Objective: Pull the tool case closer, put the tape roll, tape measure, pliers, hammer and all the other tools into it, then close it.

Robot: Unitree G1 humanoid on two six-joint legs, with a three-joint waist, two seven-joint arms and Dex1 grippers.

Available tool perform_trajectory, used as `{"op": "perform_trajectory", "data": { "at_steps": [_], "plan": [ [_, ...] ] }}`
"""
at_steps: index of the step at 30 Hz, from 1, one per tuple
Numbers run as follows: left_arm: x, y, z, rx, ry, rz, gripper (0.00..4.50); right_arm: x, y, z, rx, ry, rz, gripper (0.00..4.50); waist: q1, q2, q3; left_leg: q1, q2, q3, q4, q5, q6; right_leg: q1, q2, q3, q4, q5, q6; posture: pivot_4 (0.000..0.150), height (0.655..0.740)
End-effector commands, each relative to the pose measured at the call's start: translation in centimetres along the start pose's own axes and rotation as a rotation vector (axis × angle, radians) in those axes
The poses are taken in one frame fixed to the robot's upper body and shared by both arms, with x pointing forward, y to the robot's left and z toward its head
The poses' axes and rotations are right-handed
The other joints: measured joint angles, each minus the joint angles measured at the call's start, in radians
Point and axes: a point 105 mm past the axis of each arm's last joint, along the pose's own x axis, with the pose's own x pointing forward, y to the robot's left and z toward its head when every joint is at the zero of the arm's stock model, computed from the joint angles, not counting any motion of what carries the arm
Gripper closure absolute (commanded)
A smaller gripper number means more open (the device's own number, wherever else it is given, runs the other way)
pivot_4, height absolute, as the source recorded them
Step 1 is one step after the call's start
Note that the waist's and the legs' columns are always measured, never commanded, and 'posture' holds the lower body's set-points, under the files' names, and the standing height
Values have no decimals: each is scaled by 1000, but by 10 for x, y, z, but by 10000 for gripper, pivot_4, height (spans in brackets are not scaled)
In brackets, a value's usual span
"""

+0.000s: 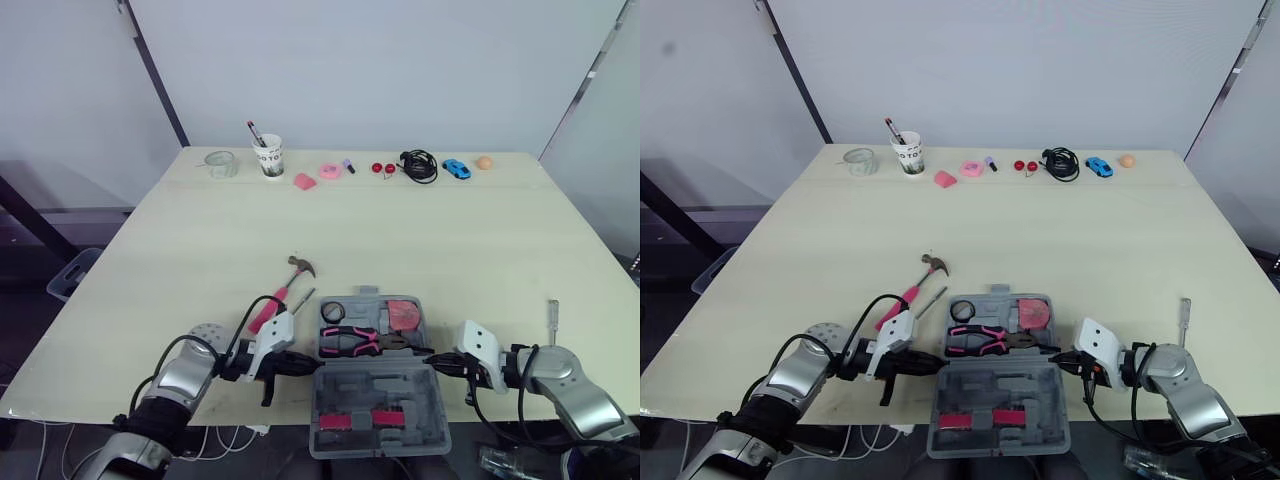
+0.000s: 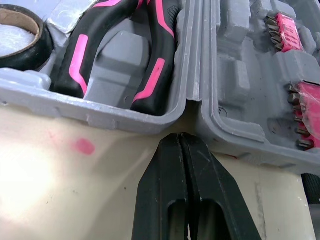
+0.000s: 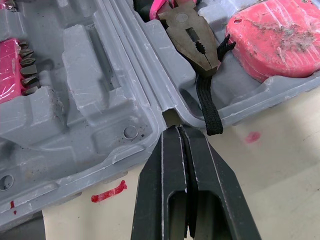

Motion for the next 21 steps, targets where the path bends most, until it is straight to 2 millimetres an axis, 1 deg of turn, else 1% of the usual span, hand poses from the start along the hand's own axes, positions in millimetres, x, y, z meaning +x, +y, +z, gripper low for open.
{"op": "perform_trajectory", "data": {
  "at_steps": [1,9,13,16,21],
  "plan": [
    [4,0,5,19,-8,-3,44123,1,1,11,-44,-23,7,45000,0,0,0,0,0,0,0,0,0,0,0,0,0,0,0,1500,7400],
    [7,0,8,28,-10,-11,44123,1,4,10,-35,-20,9,45000,0,0,0,0,0,0,0,0,0,0,0,0,0,0,1,1500,7400],
    [13,-3,14,34,-29,-30,44123,2,6,9,-26,-13,19,45000,1,0,0,0,0,0,0,0,0,0,0,0,0,0,1,1500,7400],
    [14,1,18,11,-52,-14,44123,1,7,10,-24,-11,23,45000,2,0,0,0,0,0,1,0,0,0,0,0,0,0,1,1500,7400],
    [9,8,17,-14,-45,19,44123,1,-3,11,-24,-13,-9,45000,2,0,0,0,0,0,1,0,0,0,0,0,0,0,1,1500,7400]
  ]
}}
